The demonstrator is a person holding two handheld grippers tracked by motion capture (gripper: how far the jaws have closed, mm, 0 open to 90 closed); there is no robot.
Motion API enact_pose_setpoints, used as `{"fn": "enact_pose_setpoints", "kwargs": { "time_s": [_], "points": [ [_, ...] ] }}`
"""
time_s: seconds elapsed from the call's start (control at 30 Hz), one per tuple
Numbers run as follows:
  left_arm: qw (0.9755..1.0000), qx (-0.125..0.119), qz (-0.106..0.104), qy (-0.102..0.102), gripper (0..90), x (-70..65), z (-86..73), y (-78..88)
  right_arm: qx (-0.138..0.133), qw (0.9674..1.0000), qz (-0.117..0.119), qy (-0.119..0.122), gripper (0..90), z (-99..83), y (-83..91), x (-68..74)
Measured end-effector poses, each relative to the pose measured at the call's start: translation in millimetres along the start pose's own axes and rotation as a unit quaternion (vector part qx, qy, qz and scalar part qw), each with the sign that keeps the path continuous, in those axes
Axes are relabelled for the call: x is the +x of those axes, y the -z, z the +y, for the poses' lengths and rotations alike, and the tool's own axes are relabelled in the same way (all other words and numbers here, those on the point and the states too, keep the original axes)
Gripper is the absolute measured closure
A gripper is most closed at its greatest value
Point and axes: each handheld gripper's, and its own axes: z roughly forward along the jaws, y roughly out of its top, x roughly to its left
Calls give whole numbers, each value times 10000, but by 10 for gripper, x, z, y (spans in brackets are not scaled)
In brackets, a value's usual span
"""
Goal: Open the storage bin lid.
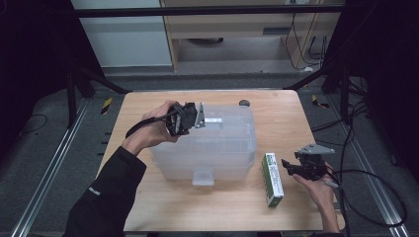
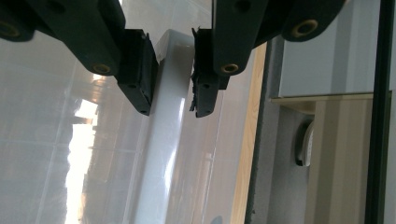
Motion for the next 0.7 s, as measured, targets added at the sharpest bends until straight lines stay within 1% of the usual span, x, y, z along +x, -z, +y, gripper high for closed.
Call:
{"fn": "enact_pose_setpoints", "kwargs": {
  "time_s": [0.1,0.23,0.3,0.33,0.4,0.47,0.57,0.6,0.63,0.7],
  "points": [
    [10000,1,6,-26,725,-1,3,5,-13,10000,-2,29,407,2,6,-8],
    [10000,-35,-11,-11,729,5,-3,11,-111,9999,7,-45,441,24,43,-6],
    [10000,-26,-8,-36,729,8,-4,15,-121,9999,17,-64,448,30,53,-3],
    [10000,-20,-48,8,728,18,-3,21,-161,9998,31,-55,465,46,74,1],
    [10000,-26,-70,8,728,27,-8,22,-203,9997,76,-74,474,69,99,12],
    [10000,-39,-82,18,728,31,-11,22,-252,9996,102,-20,498,96,131,25],
    [9999,-40,-119,30,728,43,-11,23,-309,9994,135,-17,522,126,165,45],
    [9999,-45,-134,37,728,47,-13,24,-373,9992,159,-4,555,153,195,61],
    [9999,-46,-147,53,728,51,-13,24,-373,9992,159,-4,555,153,195,61],
    [9998,-63,-184,69,727,66,-17,23,-421,9989,218,26,615,180,233,82]
  ]
}}
